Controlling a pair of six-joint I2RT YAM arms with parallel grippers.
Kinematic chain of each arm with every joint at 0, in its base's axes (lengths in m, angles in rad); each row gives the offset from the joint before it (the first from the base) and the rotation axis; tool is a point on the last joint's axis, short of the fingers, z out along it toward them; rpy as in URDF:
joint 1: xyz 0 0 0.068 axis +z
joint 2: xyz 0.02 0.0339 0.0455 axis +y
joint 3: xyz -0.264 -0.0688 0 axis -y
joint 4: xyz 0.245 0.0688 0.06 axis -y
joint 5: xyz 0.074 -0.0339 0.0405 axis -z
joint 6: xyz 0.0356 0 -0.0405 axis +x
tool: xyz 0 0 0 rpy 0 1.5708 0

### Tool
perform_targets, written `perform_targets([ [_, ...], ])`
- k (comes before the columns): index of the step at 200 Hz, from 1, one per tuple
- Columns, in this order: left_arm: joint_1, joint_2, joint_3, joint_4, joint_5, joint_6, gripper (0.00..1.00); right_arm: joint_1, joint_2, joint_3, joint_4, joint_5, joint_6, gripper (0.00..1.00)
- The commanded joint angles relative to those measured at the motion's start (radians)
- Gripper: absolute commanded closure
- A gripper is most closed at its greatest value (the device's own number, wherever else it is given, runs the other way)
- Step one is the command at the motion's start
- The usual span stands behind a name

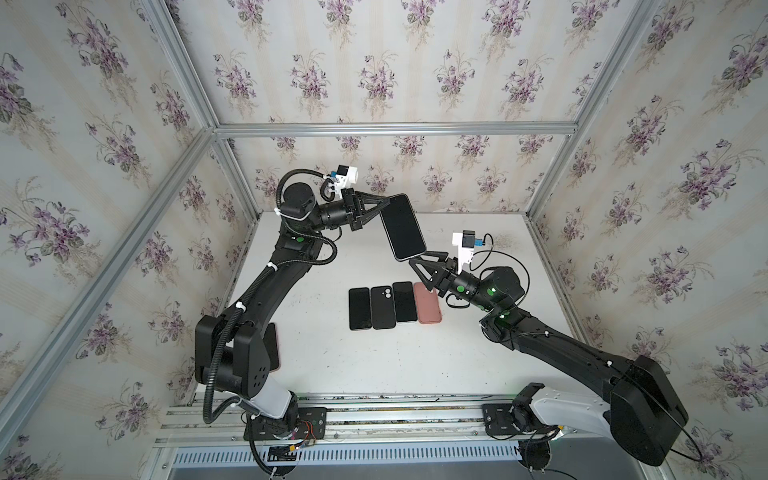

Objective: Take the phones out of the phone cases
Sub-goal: 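Close the right gripper on the phone's lower edge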

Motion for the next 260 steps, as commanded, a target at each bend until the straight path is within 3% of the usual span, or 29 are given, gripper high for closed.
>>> perform_targets([
  [1, -0.002, -0.011, -0.005, 0.063, 0.05, -0.033, 1.0, -0.002, 0.004, 0.001, 0.045, 0.062, 0.008, 0.43],
  [121, -0.007, -0.038, -0.045, 0.096, 0.073, -0.026, 1.0, -0.029, 0.032, -0.027, 0.159, 0.098, 0.116, 0.46],
  [260, -0.007, -0.009, -0.099, 0.119, 0.031, 0.001, 1.0, -0.008, 0.036, -0.074, 0.176, 0.036, 0.243, 0.8],
])
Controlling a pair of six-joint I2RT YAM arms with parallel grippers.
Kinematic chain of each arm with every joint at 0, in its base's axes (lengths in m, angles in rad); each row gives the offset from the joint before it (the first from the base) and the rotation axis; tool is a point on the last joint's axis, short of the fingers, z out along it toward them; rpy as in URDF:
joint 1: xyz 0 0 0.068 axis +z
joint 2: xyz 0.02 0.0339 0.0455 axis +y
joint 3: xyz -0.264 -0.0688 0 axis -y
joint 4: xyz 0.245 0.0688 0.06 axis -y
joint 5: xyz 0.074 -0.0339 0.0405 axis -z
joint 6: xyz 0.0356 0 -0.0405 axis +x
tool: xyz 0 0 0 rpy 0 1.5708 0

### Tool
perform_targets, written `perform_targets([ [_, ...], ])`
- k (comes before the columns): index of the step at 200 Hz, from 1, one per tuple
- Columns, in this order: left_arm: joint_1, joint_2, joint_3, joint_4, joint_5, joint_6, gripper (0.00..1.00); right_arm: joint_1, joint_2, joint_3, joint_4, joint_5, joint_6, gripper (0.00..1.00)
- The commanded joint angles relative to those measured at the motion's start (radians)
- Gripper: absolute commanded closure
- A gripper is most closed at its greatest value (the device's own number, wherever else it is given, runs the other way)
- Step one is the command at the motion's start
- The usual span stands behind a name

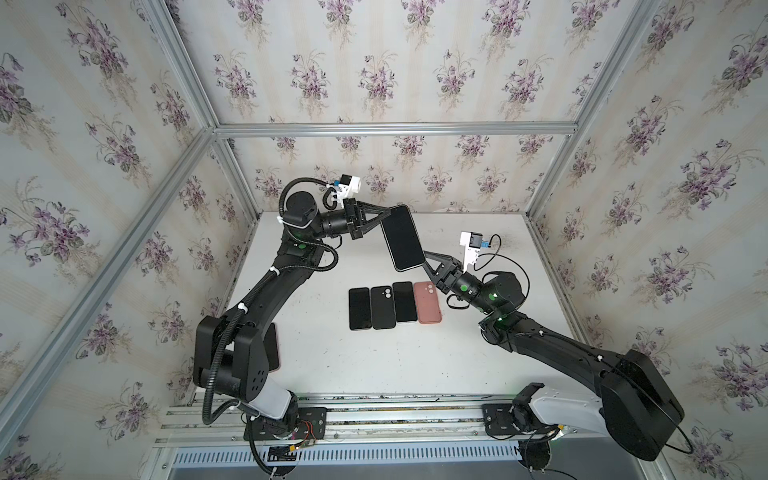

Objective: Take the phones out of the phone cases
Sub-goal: 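Close the right gripper on the phone's lower edge, then lower the held phone with both grippers down toward the row of phones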

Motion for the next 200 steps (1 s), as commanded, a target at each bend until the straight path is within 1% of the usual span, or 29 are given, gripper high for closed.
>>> perform_targets([
  [1, -0.002, 0.004, -0.007, 0.065, -0.001, -0.012, 1.0, 0.01, 0.002, -0.007, 0.018, -0.017, 0.027, 0.81],
  [38, -0.002, 0.022, -0.038, 0.07, -0.023, 0.013, 1.0, 0.014, -0.011, -0.029, -0.015, 0.011, 0.039, 0.93],
  [50, -0.001, 0.026, -0.052, 0.072, -0.032, 0.022, 0.9, 0.015, -0.019, -0.04, -0.018, 0.032, 0.043, 0.95],
  [65, -0.002, 0.038, -0.069, 0.077, -0.042, 0.029, 0.89, 0.014, -0.029, -0.05, -0.043, 0.056, 0.052, 1.0],
  [75, -0.002, 0.046, -0.082, 0.082, -0.05, 0.03, 0.81, 0.014, -0.032, -0.052, -0.063, 0.057, 0.055, 1.0],
  [85, -0.001, 0.052, -0.094, 0.087, -0.057, 0.03, 0.76, 0.015, -0.032, -0.051, -0.079, 0.056, 0.059, 1.0],
  [90, -0.003, 0.056, -0.098, 0.09, -0.06, 0.03, 0.72, 0.014, -0.032, -0.052, -0.088, 0.059, 0.062, 1.0],
  [98, -0.003, 0.059, -0.105, 0.09, -0.066, 0.032, 0.62, 0.014, -0.034, -0.055, -0.096, 0.063, 0.068, 1.0],
  [110, -0.004, 0.067, -0.117, 0.09, -0.077, 0.041, 0.54, 0.015, -0.036, -0.059, -0.109, 0.074, 0.078, 1.0],
  [115, -0.005, 0.07, -0.123, 0.091, -0.081, 0.043, 0.5, 0.015, -0.036, -0.061, -0.115, 0.08, 0.082, 1.0],
  [119, -0.004, 0.073, -0.127, 0.091, -0.083, 0.044, 0.48, 0.014, -0.038, -0.063, -0.121, 0.083, 0.083, 1.0],
  [134, -0.006, 0.085, -0.142, 0.091, -0.088, 0.046, 0.46, 0.015, -0.042, -0.071, -0.138, 0.093, 0.094, 1.0],
  [136, -0.006, 0.087, -0.145, 0.093, -0.09, 0.047, 0.43, 0.014, -0.044, -0.073, -0.138, 0.094, 0.096, 1.0],
  [145, -0.008, 0.09, -0.154, 0.091, -0.096, 0.054, 0.36, 0.015, -0.045, -0.081, -0.138, 0.101, 0.106, 1.0],
  [155, -0.007, 0.092, -0.163, 0.083, -0.105, 0.064, 0.32, 0.015, -0.048, -0.092, -0.139, 0.112, 0.118, 1.0],
  [159, -0.007, 0.091, -0.166, 0.077, -0.11, 0.071, 0.3, 0.014, -0.05, -0.096, -0.169, 0.117, 0.122, 1.0],
  [166, -0.008, 0.088, -0.168, 0.052, -0.117, 0.092, 0.27, 0.014, -0.054, -0.1, -0.187, 0.128, 0.131, 1.0],
  [181, -0.008, 0.074, -0.166, -0.06, -0.142, 0.191, 0.2, 0.014, -0.061, -0.106, -0.221, 0.14, 0.135, 1.0],
  [188, -0.011, 0.068, -0.156, -0.138, -0.159, 0.26, 0.19, 0.015, -0.063, -0.108, -0.24, 0.144, 0.137, 1.0],
  [200, -0.022, 0.059, -0.121, -0.33, -0.195, 0.402, 0.17, 0.015, -0.068, -0.111, -0.259, 0.147, 0.136, 1.0],
])
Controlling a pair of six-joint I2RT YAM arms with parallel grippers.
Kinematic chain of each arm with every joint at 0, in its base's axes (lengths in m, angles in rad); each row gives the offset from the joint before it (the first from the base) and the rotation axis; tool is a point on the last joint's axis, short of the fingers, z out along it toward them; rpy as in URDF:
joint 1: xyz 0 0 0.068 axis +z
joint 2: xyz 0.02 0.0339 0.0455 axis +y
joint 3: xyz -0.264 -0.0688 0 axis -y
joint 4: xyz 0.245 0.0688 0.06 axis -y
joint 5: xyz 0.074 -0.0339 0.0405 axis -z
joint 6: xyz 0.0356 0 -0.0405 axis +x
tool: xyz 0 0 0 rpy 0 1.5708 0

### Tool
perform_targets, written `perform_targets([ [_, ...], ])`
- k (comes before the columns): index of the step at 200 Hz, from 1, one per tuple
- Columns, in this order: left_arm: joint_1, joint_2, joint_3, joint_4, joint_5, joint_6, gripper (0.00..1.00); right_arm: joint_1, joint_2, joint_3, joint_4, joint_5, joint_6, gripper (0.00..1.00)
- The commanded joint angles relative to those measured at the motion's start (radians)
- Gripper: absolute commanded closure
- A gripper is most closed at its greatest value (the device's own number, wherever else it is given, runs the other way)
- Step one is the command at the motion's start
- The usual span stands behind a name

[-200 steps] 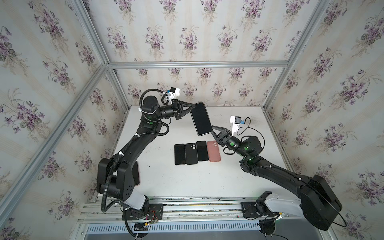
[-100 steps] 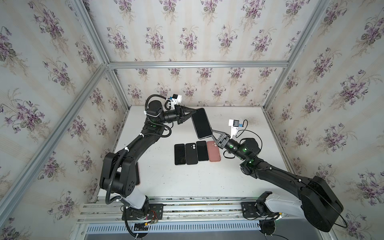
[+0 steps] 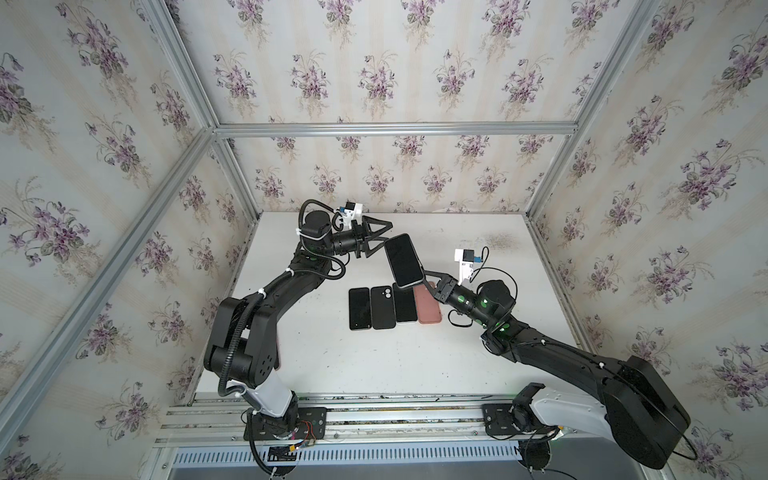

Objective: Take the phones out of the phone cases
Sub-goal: 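Lower the held phone with both grippers down toward the row of phones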

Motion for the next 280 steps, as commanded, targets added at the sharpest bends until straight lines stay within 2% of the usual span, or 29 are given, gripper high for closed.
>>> perform_targets([
  [1, -0.013, -0.02, 0.045, -0.28, -0.061, 0.269, 0.17, 0.001, -0.012, -0.002, -0.007, 0.032, 0.015, 1.0],
  [21, -0.031, -0.033, 0.086, -0.491, -0.133, 0.438, 0.15, 0.002, -0.015, -0.012, -0.039, 0.04, 0.023, 1.0],
  [43, -0.047, -0.052, 0.09, -0.594, -0.205, 0.538, 0.15, 0.001, -0.015, -0.026, -0.047, 0.058, 0.039, 1.0],
  [67, -0.078, -0.067, 0.105, -0.66, -0.214, 0.637, 0.14, 0.0, -0.008, -0.037, -0.039, 0.061, 0.043, 1.0],
  [105, -0.185, -0.099, 0.172, -0.869, -0.293, 0.907, 0.14, 0.001, 0.012, -0.046, -0.023, 0.065, 0.05, 1.0],
  [135, -0.256, -0.135, 0.17, -0.962, -0.354, 1.052, 0.15, -0.001, 0.036, -0.044, -0.009, 0.061, 0.062, 1.0],
  [162, -0.307, -0.188, 0.143, -0.972, -0.374, 1.134, 0.15, -0.003, 0.058, -0.041, 0.007, 0.053, 0.075, 1.0],
  [187, -0.363, -0.209, 0.129, -0.991, -0.448, 1.209, 0.15, -0.003, 0.075, -0.036, 0.019, 0.045, 0.081, 1.0],
  [235, -0.417, -0.175, 0.138, -1.02, -0.629, 1.259, 0.19, -0.002, 0.09, -0.033, 0.039, 0.036, 0.097, 1.0],
  [262, -0.434, -0.14, 0.157, -1.027, -0.685, 1.284, 0.22, -0.003, 0.091, -0.031, 0.044, 0.032, 0.101, 1.0],
  [280, -0.436, -0.121, 0.171, -1.025, -0.675, 1.288, 0.23, -0.004, 0.091, -0.033, 0.045, 0.032, 0.106, 1.0],
])
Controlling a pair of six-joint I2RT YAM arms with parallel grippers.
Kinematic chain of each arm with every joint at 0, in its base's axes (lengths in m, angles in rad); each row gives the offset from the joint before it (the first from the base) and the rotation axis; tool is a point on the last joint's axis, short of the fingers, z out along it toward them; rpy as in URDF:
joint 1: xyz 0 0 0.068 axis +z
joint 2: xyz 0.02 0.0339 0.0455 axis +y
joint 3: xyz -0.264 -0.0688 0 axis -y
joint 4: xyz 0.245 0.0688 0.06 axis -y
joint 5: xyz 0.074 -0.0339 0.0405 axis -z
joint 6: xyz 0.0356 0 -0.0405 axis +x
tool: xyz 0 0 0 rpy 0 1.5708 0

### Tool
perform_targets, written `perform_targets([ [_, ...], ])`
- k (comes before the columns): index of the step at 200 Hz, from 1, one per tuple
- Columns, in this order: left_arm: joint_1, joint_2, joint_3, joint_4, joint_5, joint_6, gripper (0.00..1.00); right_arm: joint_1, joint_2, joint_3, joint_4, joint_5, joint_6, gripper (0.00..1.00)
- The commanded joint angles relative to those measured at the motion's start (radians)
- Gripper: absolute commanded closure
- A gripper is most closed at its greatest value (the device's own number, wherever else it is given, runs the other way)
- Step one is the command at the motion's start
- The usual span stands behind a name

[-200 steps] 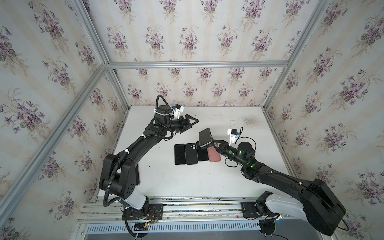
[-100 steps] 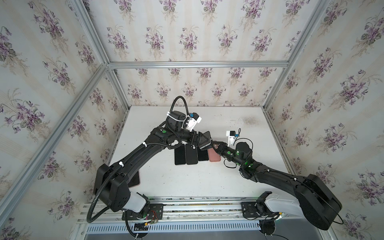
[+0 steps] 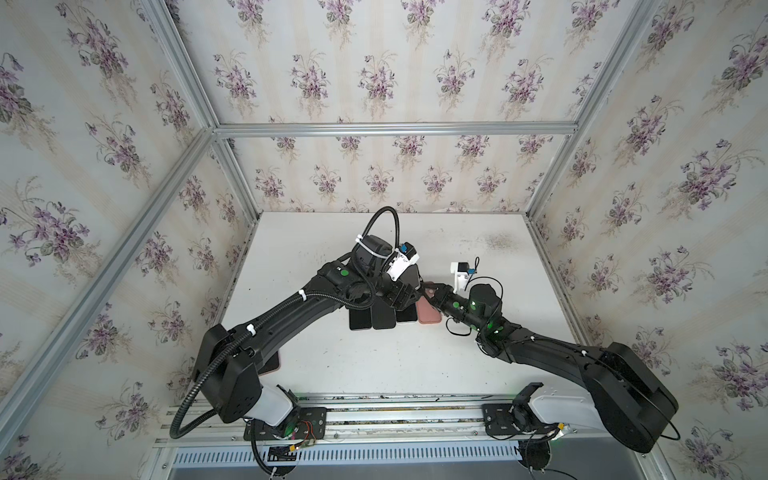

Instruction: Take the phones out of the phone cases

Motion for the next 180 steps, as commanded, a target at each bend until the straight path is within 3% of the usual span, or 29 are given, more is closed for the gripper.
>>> perform_targets([
  [1, -0.003, 0.019, 0.02, -0.001, -0.044, 0.041, 0.23, -0.001, -0.002, 0.018, 0.101, -0.011, 0.011, 1.0],
  [73, -0.017, 0.084, 0.068, -0.001, -0.168, 0.076, 0.39, 0.001, 0.001, 0.015, 0.115, -0.015, 0.022, 1.0],
  [117, -0.033, 0.098, 0.077, 0.003, -0.237, 0.094, 0.62, 0.0, 0.014, 0.023, 0.124, -0.022, 0.026, 1.0],
  [180, -0.052, 0.11, 0.074, 0.025, -0.319, 0.095, 0.84, 0.001, 0.043, 0.042, 0.146, -0.029, 0.036, 1.0],
])
